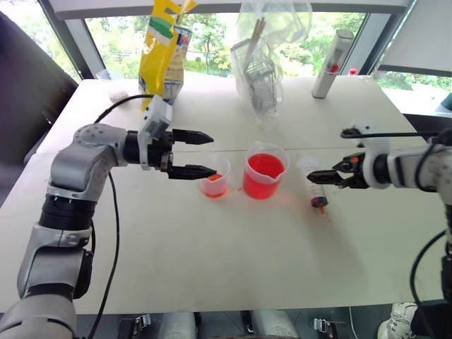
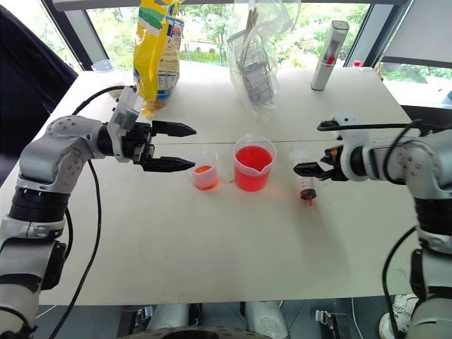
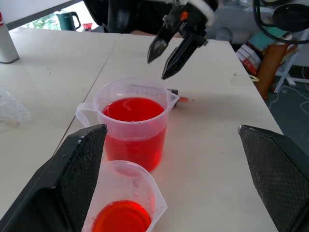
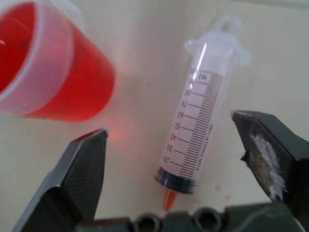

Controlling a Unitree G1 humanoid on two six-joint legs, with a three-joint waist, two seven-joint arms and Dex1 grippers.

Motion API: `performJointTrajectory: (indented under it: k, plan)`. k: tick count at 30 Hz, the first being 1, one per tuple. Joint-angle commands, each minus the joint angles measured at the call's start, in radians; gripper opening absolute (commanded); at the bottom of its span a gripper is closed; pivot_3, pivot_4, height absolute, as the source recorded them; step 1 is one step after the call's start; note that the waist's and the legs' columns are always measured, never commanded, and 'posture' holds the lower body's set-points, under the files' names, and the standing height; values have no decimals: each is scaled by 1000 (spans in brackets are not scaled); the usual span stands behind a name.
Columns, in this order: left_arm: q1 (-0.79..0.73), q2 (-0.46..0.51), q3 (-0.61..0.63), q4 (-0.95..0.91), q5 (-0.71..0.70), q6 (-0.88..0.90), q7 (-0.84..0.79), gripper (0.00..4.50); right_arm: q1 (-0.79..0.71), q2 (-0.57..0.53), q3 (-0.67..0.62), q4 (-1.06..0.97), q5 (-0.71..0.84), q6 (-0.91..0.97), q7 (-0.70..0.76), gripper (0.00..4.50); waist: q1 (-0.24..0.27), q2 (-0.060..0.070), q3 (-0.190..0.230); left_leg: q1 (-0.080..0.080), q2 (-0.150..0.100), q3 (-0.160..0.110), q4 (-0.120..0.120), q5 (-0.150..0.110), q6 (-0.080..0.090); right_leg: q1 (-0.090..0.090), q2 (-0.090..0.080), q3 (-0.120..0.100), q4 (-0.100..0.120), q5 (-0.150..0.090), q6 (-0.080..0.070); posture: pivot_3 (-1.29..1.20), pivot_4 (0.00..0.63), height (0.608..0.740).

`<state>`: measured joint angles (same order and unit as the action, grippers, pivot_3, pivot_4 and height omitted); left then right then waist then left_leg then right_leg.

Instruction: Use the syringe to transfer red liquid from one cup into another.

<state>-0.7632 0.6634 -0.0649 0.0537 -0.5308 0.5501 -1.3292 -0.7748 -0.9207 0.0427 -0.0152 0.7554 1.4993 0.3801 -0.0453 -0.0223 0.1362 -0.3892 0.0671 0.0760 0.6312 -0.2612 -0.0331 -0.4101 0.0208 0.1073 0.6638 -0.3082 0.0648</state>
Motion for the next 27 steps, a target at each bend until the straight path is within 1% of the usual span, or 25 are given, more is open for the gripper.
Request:
performJointTrajectory:
  k: [1, 6, 13, 14, 16, 20, 21, 25, 27]
  plan:
    - [-5, 13, 24, -50, -5, -10, 10, 4500, -91, 38, 68, 149, -111, -30, 6, 4453, 1, 0, 0, 0, 0, 0, 0, 0, 0, 0, 0, 0, 0, 0, 0, 0, 150, 739]
    - [18, 24, 39, -82, -12, -2, 34, 4500, -170, 103, 188, 327, -230, -100, 77, 4453, 1, 0, 0, 0, 0, 0, 0, 0, 0, 0, 0, 0, 0, 0, 0, 0, 150, 739]
    - [50, 33, 52, -130, -15, 2, 72, 4500, -223, 201, 312, 517, -374, -207, 183, 4453, -4, 0, 0, 0, 0, 0, 0, 0, 0, 0, 0, -1, 1, 0, 0, 0, 150, 739]
    - [56, 37, 56, -136, -16, 3, 77, 4500, -227, 211, 326, 530, -392, -218, 198, 4219, -4, 0, 0, 0, 0, 1, 1, 0, 0, 0, 0, -1, 1, 0, 0, 0, 150, 739]
    - [64, 42, 62, -146, -18, 6, 85, 4500, -235, 226, 340, 554, -420, -232, 227, 3589, -6, -1, -1, 1, 0, 0, 1, 0, 0, 1, 0, -1, 1, 0, 0, 0, 150, 739]
    - [75, 45, 65, -161, -19, 7, 98, 4500, -248, 247, 346, 584, -468, -247, 268, 1583, -18, -1, -1, 2, 0, 0, 1, 0, 0, 2, 0, -1, 1, 0, 0, 0, 150, 739]
    - [76, 44, 66, -163, -20, 7, 101, 4500, -249, 252, 345, 586, -478, -246, 277, 1358, -21, -1, -1, 2, 0, 0, 1, 0, 0, 2, 0, -1, 1, 0, 0, 0, 150, 739]
    - [70, 41, 63, -154, -15, -1, 103, 4500, -235, 238, 332, 533, -501, -219, 299, 1357, -25, -1, -1, 2, 0, 0, 0, 0, 0, 2, 0, -1, 1, 0, 0, 0, 150, 739]
    - [57, 39, 65, -139, -13, -8, 100, 4500, -224, 216, 290, 466, -506, -200, 281, 1357, -24, -1, -1, 2, 0, 0, 0, 0, 0, 2, 0, -1, 1, 0, 0, 0, 150, 739]
